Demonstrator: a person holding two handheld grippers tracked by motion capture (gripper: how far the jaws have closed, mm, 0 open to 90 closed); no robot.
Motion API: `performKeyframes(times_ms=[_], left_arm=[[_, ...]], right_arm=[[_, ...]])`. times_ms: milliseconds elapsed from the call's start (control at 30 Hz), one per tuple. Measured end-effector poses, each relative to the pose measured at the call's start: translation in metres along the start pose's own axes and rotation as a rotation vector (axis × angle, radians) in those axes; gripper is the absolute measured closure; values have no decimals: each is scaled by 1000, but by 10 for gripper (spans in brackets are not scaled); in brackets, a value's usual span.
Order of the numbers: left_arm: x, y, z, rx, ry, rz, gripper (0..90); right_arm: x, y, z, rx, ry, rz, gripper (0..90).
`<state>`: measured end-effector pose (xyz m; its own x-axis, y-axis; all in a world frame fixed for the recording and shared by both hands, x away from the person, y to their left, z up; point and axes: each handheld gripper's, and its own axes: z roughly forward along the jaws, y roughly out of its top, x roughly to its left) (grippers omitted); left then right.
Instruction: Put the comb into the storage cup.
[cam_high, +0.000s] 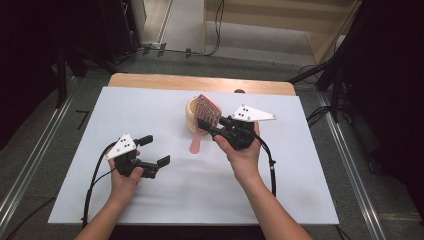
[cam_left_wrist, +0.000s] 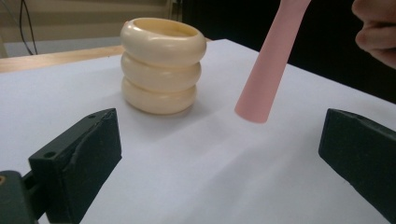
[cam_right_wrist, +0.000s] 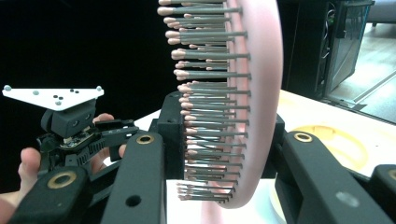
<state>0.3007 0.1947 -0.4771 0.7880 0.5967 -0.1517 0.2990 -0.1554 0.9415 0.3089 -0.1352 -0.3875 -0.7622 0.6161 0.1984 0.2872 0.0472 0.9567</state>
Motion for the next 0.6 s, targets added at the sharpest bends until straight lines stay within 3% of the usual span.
performKeyframes(times_ms=[333,600], left_arm=[[12,-11,-10,9,31,-43,0],[13,-14,-14,8,51,-19,0]], right_arm=[[-4,1,-3,-8,-8,12,620],[-8,1,-4,-2,-13,19,620]])
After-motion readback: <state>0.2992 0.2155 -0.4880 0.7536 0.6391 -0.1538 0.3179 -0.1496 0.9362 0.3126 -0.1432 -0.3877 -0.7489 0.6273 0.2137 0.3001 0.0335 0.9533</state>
